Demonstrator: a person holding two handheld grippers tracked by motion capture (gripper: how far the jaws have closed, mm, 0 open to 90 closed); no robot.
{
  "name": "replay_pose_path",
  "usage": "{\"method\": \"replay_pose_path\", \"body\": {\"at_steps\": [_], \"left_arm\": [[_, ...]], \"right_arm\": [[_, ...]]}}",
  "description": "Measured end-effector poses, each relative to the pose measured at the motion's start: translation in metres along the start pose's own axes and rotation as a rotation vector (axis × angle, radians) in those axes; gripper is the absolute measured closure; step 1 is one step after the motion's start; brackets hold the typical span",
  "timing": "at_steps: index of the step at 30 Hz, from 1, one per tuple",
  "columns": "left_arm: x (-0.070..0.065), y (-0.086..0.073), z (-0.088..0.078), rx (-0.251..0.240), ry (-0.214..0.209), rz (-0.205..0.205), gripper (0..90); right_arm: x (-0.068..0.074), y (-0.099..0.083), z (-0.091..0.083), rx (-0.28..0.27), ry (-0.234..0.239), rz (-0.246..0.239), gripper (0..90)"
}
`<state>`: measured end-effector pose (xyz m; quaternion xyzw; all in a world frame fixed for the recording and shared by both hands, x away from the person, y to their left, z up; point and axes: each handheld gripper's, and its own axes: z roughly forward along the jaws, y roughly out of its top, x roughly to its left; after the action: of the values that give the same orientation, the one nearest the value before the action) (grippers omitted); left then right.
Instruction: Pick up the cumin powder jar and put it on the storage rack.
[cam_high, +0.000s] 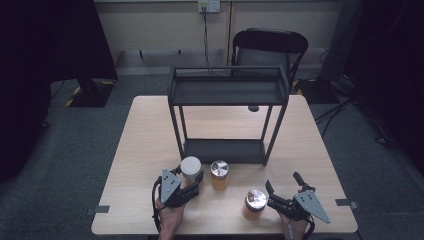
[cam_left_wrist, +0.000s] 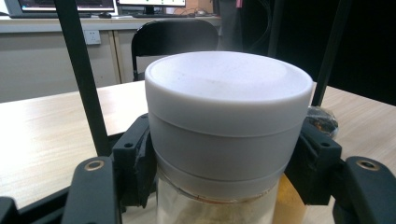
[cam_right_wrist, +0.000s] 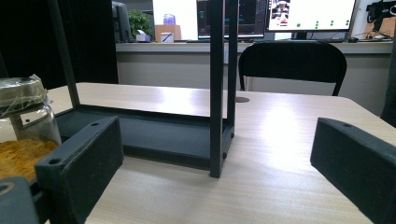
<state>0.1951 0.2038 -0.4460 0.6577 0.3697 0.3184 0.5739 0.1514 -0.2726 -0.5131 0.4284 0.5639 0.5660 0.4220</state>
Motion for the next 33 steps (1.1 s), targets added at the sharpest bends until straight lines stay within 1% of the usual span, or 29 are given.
{"method": "replay_pose_path", "body": {"at_steps": [8,15,18,28,33], "left_arm": [[0.001,0.005,0.001,-0.006,0.002,0.003,34.6],[0.001,0.01,0.004,-0.007,-0.007,0.012,34.6],[0.002,0.012,0.006,-0.013,-0.009,0.004,34.6],[0.002,0.021,0.014,-0.017,-0.013,0.017,34.6],[0.001,0.026,0.018,-0.02,-0.013,0.016,34.6]], "right_arm": [[0.0,0.0,0.0,-0.001,0.001,0.0,1.7],[0.0,0.0,0.0,-0.002,0.003,-0.004,1.7],[-0.001,0.0,0.0,-0.002,0.004,-0.003,1.7],[0.0,-0.001,0.0,-0.005,0.002,0.0,1.7],[-0.001,-0.001,0.0,-0.005,0.003,0.001,1.8]]}}
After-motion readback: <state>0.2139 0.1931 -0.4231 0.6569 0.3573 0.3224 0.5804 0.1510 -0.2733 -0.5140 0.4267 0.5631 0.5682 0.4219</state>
